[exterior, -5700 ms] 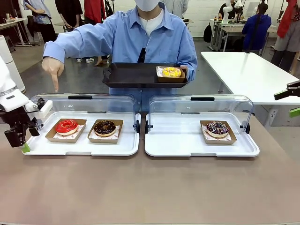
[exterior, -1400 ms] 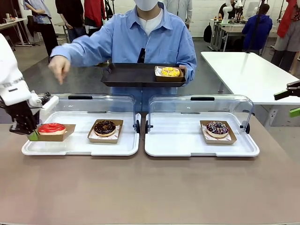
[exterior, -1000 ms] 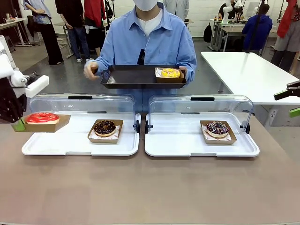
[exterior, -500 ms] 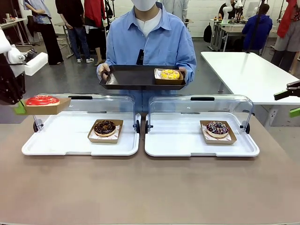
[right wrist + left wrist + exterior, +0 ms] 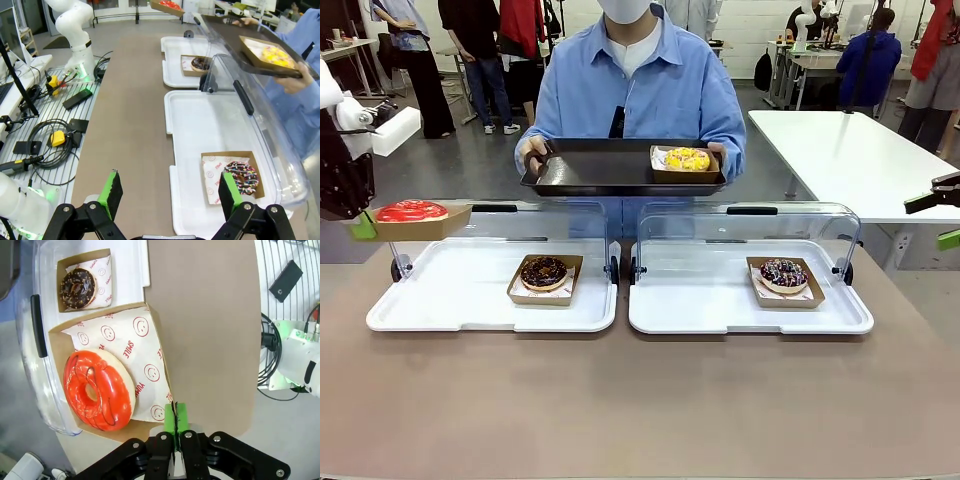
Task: Provide the desired donut to the person.
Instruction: Pick up and lift the Paper togo box containing the Donut pointed at by the person, then place the picked Paper togo box onto the Handle tray extended by the person.
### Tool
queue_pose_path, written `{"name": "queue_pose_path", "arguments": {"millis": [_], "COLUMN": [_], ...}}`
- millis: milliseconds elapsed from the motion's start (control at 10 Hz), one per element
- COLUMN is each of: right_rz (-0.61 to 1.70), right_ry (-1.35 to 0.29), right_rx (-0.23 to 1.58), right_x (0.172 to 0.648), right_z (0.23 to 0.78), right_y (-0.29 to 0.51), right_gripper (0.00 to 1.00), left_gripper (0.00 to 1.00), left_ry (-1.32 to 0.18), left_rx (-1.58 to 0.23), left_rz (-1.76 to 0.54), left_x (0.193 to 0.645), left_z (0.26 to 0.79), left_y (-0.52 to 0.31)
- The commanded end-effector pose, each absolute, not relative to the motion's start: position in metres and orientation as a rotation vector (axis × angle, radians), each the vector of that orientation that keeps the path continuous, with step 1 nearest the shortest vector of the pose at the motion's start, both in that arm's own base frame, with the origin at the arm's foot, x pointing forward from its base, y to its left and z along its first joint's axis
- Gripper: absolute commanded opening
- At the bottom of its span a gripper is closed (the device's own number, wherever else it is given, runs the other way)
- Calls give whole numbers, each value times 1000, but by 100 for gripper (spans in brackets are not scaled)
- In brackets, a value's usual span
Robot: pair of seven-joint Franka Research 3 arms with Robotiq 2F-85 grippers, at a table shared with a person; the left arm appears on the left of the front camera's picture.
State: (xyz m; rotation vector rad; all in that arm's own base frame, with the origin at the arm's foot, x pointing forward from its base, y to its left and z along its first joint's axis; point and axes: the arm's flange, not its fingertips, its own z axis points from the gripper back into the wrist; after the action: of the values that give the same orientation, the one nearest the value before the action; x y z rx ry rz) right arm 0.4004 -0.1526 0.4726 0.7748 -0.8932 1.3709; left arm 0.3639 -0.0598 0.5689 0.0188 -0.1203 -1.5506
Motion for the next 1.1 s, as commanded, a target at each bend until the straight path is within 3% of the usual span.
{"name": "queue_pose_path", "arguments": {"millis": [0, 1000], "right_rz": [1378, 1378], "right_ry": [-890, -890], "right_rx": [775, 775], "right_x": [399, 399], "right_z": [473, 473], "right_y": [-153, -153], "right_gripper": [100, 100], "left_gripper": [0, 0], "left_ry": [-117, -117], "left_rx": [30, 30], "left_rz": [-1549, -1549], "left_x": [360, 360], "left_z": [570, 570], "left_y": [-61, -61]}}
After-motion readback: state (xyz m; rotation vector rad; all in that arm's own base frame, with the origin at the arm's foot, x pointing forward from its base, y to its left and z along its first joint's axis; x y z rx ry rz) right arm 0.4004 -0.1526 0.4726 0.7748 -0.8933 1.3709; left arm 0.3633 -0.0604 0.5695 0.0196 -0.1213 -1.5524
